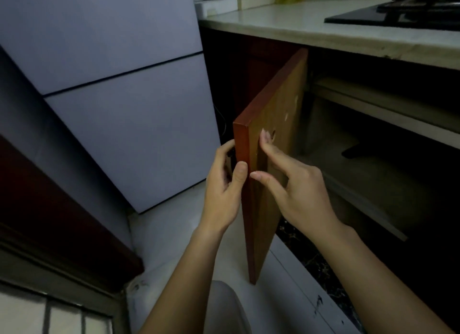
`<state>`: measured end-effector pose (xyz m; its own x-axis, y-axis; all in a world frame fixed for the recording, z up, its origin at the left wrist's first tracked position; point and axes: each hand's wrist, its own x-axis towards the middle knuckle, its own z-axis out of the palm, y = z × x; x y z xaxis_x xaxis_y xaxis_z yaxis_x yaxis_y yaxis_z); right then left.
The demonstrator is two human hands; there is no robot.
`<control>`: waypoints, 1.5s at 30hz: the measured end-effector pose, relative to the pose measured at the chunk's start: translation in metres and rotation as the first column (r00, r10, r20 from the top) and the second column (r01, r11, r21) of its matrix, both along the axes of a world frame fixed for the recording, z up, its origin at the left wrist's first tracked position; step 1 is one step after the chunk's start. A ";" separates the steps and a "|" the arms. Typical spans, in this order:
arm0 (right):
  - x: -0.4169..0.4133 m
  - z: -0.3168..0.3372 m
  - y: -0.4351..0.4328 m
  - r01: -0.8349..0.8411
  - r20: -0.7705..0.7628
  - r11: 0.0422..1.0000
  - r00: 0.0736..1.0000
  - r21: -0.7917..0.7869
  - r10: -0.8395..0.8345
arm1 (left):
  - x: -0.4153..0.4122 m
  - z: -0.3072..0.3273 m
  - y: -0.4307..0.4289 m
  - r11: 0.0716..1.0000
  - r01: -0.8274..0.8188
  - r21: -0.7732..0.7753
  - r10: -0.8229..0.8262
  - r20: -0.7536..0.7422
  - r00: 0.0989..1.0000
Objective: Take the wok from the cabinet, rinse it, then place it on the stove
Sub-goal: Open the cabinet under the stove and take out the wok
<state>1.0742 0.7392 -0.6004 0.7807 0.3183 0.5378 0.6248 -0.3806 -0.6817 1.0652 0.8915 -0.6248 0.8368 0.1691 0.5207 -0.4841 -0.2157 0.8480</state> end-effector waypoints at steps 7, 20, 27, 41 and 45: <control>0.021 -0.003 0.042 -0.058 0.071 0.988 0.995 -0.141 0.068 | 0.009 -0.004 0.044 0.975 -0.186 0.119 0.188 -0.001 0.982; 0.067 -0.007 0.109 -0.067 0.054 0.899 0.994 -0.434 0.100 | 0.045 0.008 0.089 0.768 -0.574 0.283 0.574 0.092 0.813; 0.094 -0.005 0.105 -0.028 -0.002 0.837 0.999 -0.546 0.032 | 0.069 0.015 0.118 0.723 -0.566 0.396 0.599 0.050 0.800; 0.127 -0.003 0.117 -0.032 0.017 0.773 0.998 -0.633 0.054 | 0.105 0.017 0.147 0.767 -0.529 0.363 0.576 -0.026 0.817; 0.133 -0.001 0.119 -0.047 0.006 0.766 0.998 -0.641 0.066 | 0.106 0.020 0.148 0.761 -0.524 0.382 0.583 -0.049 0.811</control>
